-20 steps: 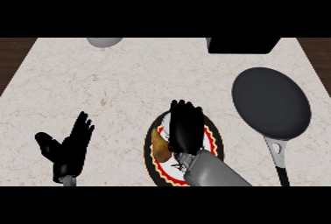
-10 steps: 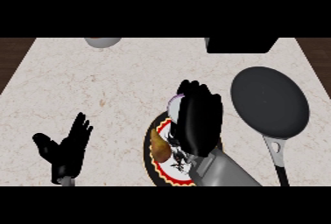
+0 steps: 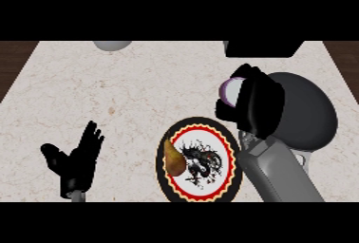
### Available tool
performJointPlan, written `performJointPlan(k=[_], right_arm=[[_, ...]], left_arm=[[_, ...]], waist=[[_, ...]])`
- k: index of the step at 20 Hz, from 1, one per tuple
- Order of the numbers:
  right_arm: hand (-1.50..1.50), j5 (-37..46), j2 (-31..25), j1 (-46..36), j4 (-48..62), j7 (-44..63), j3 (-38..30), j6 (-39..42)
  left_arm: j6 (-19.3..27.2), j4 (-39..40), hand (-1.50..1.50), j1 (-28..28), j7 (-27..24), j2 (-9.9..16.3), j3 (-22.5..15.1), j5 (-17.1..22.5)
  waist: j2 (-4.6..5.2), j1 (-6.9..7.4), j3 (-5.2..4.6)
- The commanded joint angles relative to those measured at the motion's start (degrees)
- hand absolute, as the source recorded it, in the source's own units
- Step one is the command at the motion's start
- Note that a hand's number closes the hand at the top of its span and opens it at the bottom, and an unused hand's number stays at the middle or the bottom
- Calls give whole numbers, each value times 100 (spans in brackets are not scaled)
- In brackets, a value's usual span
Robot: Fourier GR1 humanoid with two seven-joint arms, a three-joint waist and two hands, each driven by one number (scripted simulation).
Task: Pick the can from the plate and place it in the pan
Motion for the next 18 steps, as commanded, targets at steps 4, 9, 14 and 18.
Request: performJointPlan(k=[4, 9, 14, 18], right_arm=[[150, -71, -452, -137, 1343, -819, -971, -1019], [150, -965, -1283, -324, 2562, -2071, -1929, -1706], [150, -1947, -1606, -602, 4103, -3506, -2672, -2542], [150, -2205, -1737, -1245, 5514, -4309, -3086, -3021]], left_arm=[[-222, -59, 0, 78, -11, 72, 33, 100], [-140, 176, 0, -92, -114, 16, -3, -37], [-215, -208, 0, 155, -22, 51, -51, 27], [-154, 256, 0, -357, -17, -14, -27, -37]], waist=[[9, 41, 1], [34, 61, 4], [56, 180, 15], [113, 251, 19]])
